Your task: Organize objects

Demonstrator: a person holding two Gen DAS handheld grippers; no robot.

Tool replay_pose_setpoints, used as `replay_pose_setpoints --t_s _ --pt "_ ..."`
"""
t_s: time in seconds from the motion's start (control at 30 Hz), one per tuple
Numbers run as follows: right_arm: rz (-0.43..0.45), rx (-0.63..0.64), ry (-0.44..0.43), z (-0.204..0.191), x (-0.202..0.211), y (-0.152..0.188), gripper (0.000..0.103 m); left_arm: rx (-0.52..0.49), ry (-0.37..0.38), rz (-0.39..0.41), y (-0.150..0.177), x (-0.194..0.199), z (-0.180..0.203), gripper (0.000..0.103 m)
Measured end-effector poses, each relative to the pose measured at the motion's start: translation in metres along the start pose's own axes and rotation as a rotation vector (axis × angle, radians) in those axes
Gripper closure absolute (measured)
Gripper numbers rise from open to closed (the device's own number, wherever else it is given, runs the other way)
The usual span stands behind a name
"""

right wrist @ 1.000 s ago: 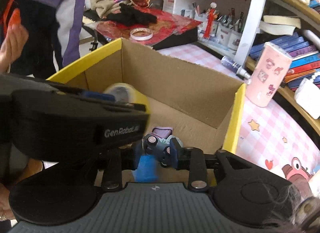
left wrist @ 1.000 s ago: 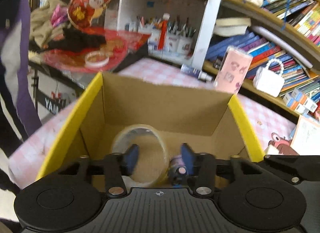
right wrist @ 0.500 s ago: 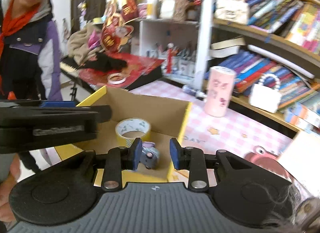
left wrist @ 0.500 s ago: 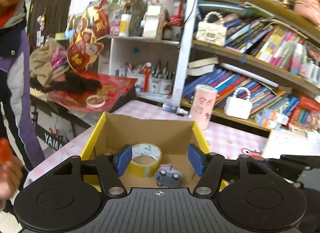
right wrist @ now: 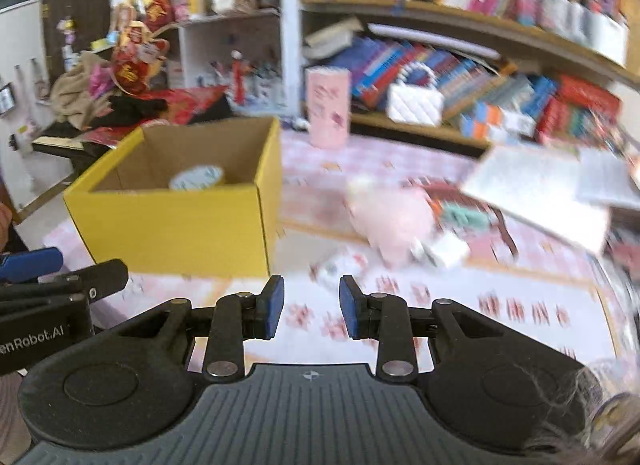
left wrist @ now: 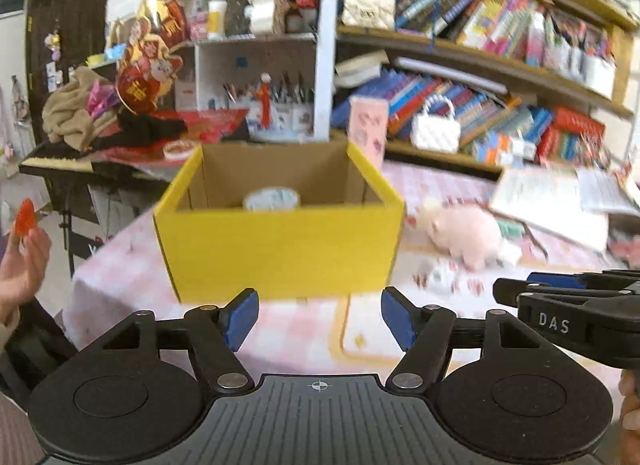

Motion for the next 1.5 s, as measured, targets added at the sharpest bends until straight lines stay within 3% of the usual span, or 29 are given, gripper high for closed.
replay_pose_setpoints --t_s 0.2,0.43,0.9,1.1,1.3,1.5 --pt "-0.045 -0.063 0.075 0.008 0.023 0.043 0.074 -0.028 0.052 -0.039 0.025 0.009 0.012 0.034" --pt "-0.064 -0.11 0.165 0.028 0.045 0.071 0.074 -0.052 0.128 -0.075 0.043 0.01 0.034 0.034" --pt "-0.076 -0.247 0.321 0.098 0.062 0.084 0.072 -0.15 0.269 -0.099 0.039 -0.01 0.106 0.029" --pt "-0.111 -0.268 0.306 0.122 0.047 0.08 0.069 -0.166 0.28 -0.118 0.032 -0.028 0.127 0.029" --pt "-0.116 -0.258 0.271 0.143 0.02 0.061 0.061 -0.174 0.229 -0.145 0.019 -0.058 0.14 0.03" --pt "-0.105 -0.21 0.203 0.165 -0.016 0.039 0.061 -0.174 0.169 -0.146 -0.001 -0.099 0.153 0.046"
Point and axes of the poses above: each gripper's, at about its wrist camera, not at the fingertips, and x roughly against the way its jaws point, z to its right, y to its underside, the point moved 6 cm from there along -x, roughly the way its jaws point, and after that the axes turned 4 degrees about -x, right-handed, at the moved point
